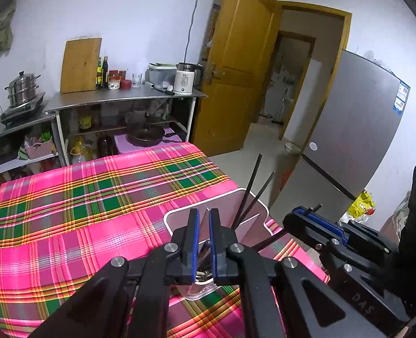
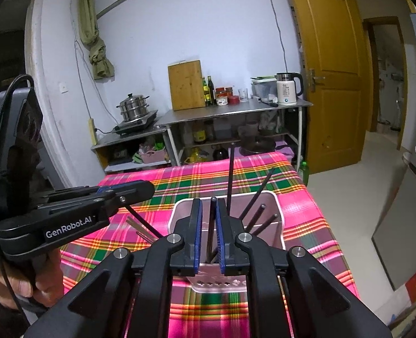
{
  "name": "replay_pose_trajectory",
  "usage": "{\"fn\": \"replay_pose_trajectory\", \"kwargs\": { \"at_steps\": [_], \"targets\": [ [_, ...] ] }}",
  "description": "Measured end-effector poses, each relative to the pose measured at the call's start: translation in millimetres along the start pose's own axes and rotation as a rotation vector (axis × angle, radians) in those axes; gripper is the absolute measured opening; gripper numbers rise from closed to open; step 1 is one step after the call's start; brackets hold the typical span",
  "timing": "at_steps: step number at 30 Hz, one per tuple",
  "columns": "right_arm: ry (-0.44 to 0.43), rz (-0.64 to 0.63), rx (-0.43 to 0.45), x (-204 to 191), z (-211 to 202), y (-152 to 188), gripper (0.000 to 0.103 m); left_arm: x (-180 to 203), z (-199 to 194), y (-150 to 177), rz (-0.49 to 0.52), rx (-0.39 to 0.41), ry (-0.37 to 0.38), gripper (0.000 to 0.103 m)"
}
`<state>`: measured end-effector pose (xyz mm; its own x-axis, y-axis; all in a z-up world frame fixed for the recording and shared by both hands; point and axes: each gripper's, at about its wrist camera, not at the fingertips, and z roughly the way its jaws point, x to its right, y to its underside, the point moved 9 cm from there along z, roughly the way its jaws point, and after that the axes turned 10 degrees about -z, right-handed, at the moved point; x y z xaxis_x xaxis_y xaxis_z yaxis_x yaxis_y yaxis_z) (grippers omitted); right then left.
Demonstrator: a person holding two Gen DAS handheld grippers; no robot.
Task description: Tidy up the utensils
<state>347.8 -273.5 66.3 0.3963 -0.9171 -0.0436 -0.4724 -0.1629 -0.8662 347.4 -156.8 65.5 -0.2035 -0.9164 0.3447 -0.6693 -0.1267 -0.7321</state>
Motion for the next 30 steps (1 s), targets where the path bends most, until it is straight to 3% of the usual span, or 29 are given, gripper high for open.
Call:
{"fn": "replay_pose_trajectory", "kwargs": {
  "at_steps": [14, 30],
  "targets": [
    [0.015, -0.020, 0.041, -10.5, -40.7, 3.3, 0.018, 3.5, -44.7, 17.2, 0.006, 0.057, 0.019, 0.009],
    [0.018, -0.062, 0.014, -49.9, -72.5, 45.4, 0.019, -7.2, -87.3, 84.0, 0.007, 0.072, -0.020, 0.015]
  ]
}}
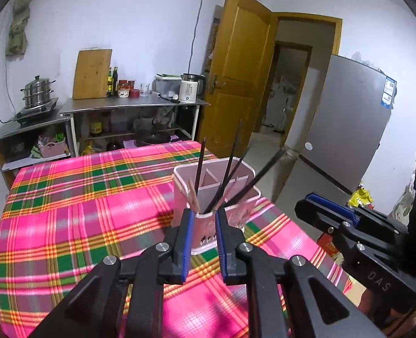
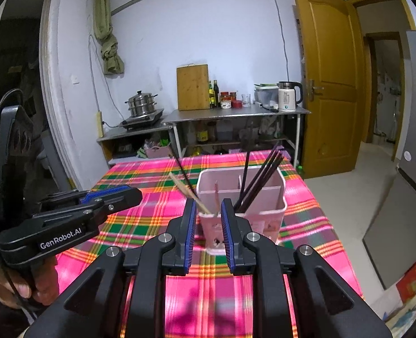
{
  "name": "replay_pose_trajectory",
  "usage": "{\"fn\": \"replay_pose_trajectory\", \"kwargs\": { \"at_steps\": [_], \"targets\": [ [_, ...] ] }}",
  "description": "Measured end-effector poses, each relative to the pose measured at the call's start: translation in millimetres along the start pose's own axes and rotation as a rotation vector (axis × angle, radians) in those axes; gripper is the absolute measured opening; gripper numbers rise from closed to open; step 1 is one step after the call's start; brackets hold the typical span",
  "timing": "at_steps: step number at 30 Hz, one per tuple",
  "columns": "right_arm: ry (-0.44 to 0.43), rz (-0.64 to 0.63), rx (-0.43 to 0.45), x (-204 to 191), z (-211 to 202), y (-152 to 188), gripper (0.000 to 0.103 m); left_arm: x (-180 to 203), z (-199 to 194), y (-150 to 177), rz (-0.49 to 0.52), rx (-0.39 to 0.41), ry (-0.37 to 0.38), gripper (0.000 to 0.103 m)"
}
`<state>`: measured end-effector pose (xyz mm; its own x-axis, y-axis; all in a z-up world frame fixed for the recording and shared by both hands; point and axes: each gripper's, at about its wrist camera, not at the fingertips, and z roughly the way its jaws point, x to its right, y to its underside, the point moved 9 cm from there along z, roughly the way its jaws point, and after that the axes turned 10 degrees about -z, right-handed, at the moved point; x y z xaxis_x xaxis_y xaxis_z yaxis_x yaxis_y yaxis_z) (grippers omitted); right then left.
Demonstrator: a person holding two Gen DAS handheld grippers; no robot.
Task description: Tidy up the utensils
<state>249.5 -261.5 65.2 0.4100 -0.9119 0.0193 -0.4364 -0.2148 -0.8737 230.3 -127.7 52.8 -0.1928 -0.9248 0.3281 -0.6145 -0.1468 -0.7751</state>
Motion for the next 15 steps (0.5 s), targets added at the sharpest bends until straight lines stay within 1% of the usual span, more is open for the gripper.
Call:
{"fn": "replay_pose_trajectory", "kwargs": {
  "at_steps": [10, 15],
  "targets": [
    [0.006, 0.018, -0.036, -14.5, -17.8, 38.5, 0.019, -10.7, -21.5, 51.8, 0.018, -0.015, -0.036, 0.015],
    [0.016, 0.027, -0.068, -19.4, -26.8, 61.8, 0.019, -14.1, -30.6, 74.9, 0.014, -0.022, -0.039, 0.015]
  ]
}}
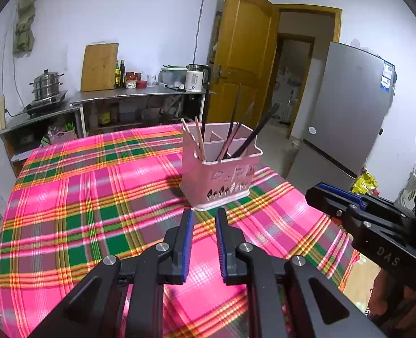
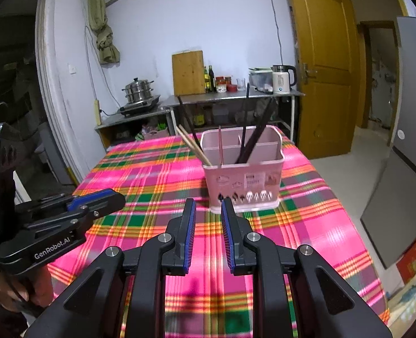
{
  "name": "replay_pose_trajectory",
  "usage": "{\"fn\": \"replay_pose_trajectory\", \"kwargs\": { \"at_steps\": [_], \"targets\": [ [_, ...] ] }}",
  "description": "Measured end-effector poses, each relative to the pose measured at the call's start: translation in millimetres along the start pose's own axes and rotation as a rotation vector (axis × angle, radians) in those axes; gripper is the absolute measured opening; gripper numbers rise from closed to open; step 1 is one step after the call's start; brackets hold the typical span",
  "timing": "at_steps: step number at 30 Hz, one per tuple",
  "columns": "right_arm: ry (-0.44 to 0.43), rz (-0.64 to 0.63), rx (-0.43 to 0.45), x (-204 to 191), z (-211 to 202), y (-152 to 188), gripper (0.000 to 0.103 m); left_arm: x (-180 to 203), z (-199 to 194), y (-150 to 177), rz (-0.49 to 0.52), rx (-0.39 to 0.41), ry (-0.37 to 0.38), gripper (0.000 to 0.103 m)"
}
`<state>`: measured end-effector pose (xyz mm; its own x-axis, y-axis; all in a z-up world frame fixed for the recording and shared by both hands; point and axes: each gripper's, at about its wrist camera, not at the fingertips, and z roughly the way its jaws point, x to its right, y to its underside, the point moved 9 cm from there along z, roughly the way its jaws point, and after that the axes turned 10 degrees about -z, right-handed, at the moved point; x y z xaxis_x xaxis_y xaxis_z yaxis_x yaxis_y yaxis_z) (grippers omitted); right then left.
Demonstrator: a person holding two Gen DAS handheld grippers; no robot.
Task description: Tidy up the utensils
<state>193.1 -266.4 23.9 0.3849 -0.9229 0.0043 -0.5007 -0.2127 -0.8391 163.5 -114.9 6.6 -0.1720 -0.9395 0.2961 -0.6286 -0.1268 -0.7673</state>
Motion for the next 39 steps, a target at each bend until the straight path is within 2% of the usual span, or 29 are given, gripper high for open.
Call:
{"fn": "replay_pose_trajectory", "kwargs": {
  "at_steps": [11, 39],
  "targets": [
    [0.012, -0.040, -0.013, -13.7, -10.9, 16.4, 0.019, -3.8, -15.2, 21.7, -0.012, 0.012, 0.013, 0.015],
    [0.008, -0.040, -0.015, -14.2, -9.1, 18.6, 0.019, -5.7, -23.0, 17.6, -0.009, 0.039, -0.008, 0.015]
  ]
}}
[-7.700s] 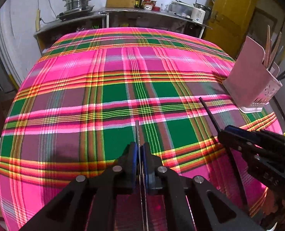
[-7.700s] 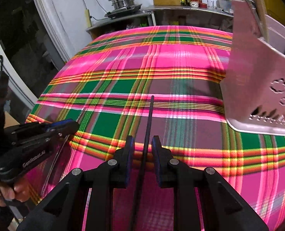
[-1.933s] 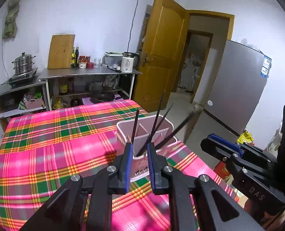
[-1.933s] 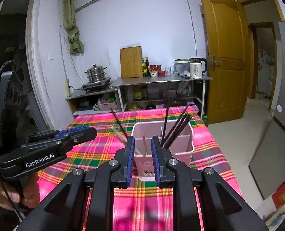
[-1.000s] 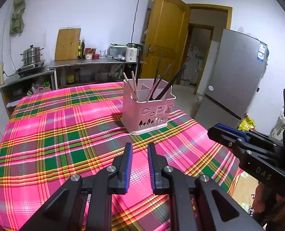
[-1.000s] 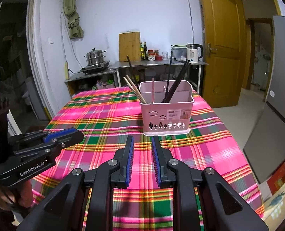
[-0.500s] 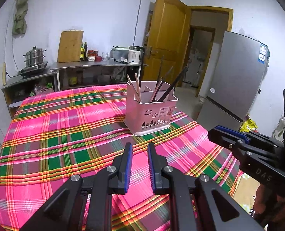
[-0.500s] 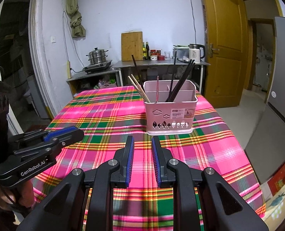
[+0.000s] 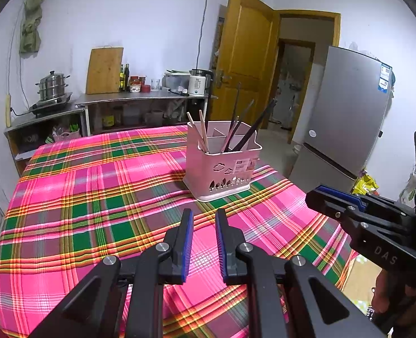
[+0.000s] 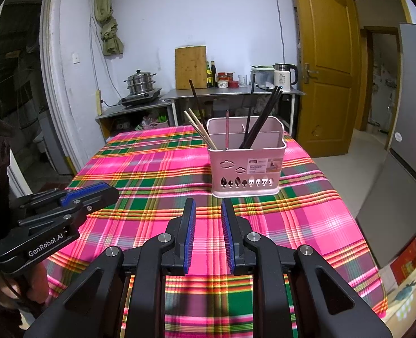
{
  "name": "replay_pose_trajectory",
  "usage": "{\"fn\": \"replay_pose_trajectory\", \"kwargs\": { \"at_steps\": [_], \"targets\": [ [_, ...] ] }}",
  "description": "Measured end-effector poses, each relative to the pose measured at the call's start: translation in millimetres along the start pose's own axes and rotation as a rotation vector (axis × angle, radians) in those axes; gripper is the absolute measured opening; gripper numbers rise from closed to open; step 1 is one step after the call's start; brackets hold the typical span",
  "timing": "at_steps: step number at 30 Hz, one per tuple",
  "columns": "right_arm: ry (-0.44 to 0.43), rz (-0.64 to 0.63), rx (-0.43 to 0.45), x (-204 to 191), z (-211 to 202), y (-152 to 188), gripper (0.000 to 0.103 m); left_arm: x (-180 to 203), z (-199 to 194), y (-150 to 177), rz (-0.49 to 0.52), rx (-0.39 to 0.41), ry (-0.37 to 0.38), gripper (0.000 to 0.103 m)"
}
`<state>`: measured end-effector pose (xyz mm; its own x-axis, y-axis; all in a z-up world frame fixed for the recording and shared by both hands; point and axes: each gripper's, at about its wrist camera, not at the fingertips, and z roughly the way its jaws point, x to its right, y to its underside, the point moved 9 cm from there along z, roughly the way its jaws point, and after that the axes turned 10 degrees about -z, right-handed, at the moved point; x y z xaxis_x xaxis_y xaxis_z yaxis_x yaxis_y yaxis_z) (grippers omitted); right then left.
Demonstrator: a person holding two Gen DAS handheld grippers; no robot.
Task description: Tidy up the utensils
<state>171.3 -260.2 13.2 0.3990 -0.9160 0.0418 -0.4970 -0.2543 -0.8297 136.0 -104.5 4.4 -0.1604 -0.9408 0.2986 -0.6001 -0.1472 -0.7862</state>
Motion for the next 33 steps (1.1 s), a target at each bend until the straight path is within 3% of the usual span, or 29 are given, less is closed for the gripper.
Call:
{"fn": "replay_pose_trajectory", "kwargs": {
  "at_steps": [33],
  "targets": [
    [0.016, 0.013, 0.003, -0.6, -3.2, 4.2, 0.019, -0.1, 0.0, -0.1, -0.001, 0.000, 0.002, 0.015]
  ]
}}
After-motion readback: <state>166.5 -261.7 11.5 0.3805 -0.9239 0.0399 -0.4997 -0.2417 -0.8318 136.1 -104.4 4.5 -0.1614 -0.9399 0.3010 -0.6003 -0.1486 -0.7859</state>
